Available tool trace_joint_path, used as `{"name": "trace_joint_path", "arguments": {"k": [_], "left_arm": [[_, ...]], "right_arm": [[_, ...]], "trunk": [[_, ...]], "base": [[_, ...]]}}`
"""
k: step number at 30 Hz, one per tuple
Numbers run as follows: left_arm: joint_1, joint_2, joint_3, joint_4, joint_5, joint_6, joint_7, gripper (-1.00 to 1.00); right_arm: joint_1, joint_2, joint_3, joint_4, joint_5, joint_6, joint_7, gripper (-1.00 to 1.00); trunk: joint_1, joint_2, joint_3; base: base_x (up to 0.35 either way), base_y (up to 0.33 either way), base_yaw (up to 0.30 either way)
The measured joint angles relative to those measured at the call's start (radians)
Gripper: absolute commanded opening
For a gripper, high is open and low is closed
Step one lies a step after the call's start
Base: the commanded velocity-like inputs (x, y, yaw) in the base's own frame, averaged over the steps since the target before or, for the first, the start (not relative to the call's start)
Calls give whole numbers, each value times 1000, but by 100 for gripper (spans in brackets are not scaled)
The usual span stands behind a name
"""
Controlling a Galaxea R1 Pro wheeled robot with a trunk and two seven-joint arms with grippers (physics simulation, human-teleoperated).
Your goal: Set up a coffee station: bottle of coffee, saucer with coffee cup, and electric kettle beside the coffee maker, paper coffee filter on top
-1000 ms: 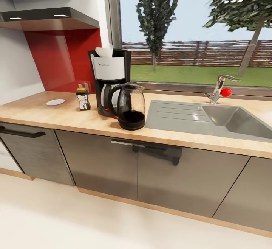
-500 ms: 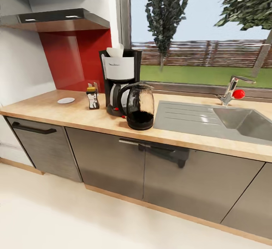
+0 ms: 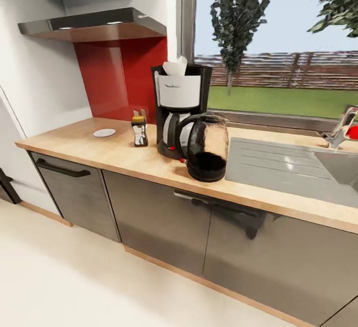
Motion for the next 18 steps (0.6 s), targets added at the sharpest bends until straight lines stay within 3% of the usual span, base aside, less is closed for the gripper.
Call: {"name": "trace_joint_path", "arguments": {"k": [3, 18], "left_arm": [[0, 0, 0, 1, 0, 0, 0, 100], [0, 0, 0, 0, 0, 0, 0, 100]], "right_arm": [[0, 0, 0, 0, 0, 0, 0, 100], [0, 0, 1, 0, 0, 0, 1, 100]], "trunk": [[0, 0, 0], [0, 0, 0]], "base": [[276, 188, 244], [262, 216, 41]]}}
